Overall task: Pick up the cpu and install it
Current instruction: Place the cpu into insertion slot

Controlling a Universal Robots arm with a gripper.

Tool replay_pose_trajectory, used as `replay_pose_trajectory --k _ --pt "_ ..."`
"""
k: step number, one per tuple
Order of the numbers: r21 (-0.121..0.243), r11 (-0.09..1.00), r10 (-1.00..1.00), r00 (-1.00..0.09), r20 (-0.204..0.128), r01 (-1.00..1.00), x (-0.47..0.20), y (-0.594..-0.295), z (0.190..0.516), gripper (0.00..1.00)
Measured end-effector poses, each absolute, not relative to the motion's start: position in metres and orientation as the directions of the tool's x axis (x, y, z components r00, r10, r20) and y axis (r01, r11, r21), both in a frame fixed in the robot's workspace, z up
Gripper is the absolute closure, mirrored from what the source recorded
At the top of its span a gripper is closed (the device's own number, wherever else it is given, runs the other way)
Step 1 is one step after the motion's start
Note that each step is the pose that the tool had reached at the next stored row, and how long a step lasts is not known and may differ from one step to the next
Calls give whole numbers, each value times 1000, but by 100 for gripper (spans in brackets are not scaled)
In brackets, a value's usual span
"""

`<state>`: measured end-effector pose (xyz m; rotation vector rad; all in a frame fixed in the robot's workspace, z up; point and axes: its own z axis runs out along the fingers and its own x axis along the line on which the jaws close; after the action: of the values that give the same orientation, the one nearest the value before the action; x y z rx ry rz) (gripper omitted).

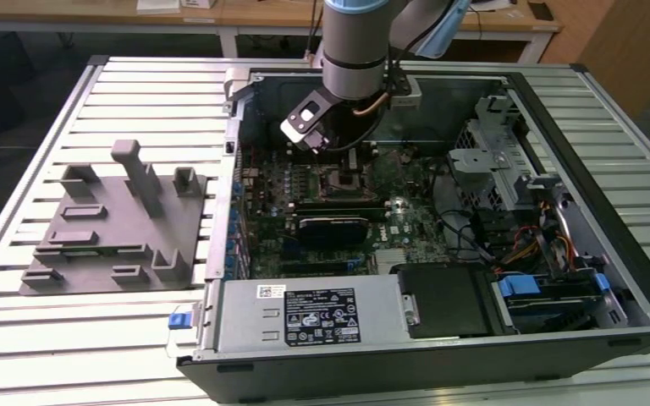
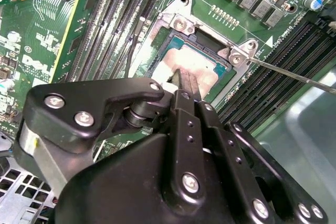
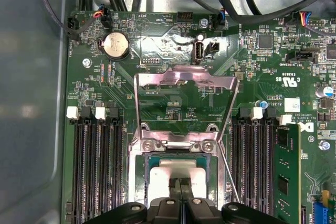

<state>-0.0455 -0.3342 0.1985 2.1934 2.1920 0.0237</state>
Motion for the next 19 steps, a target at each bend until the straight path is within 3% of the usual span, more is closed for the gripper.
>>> replay_pose_trajectory --k 10,19 --pt "41 0 1000 1 -16 999 -45 -334 199 89" --pt "40 0 1000 1 -17 999 -46 -334 222 89"
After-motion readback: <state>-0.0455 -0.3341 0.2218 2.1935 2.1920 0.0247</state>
